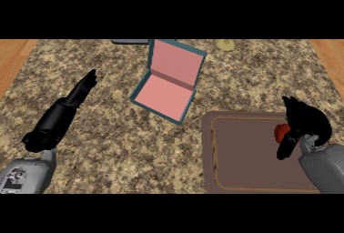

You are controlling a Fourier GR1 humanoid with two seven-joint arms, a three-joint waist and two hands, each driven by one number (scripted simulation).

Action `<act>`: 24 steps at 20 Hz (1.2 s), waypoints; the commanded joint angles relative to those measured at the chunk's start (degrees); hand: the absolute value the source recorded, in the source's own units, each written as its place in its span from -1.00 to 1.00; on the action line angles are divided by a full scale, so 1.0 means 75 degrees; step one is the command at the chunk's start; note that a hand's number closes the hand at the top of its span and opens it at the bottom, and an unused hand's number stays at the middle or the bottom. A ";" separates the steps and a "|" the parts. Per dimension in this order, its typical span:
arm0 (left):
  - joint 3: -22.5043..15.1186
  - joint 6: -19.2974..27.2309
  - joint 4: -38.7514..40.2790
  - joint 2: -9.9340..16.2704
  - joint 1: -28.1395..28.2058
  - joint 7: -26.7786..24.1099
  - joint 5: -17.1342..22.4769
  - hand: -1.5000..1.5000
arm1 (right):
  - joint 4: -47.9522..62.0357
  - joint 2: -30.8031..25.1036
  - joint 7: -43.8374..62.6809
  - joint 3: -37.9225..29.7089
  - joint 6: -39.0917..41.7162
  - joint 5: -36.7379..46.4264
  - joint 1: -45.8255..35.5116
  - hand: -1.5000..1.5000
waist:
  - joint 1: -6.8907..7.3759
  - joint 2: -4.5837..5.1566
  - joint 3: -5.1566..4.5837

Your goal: Pick the bell pepper from the tray and place it in the cardboard box

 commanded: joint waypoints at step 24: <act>0.0408 -0.0368 -0.0170 -0.0689 0.0021 -0.0019 -0.0778 0.00 | 0.1797 0.0350 -0.2988 -0.0882 -0.1260 0.2300 0.0194 1.00 | 0.0008 0.0000 0.0001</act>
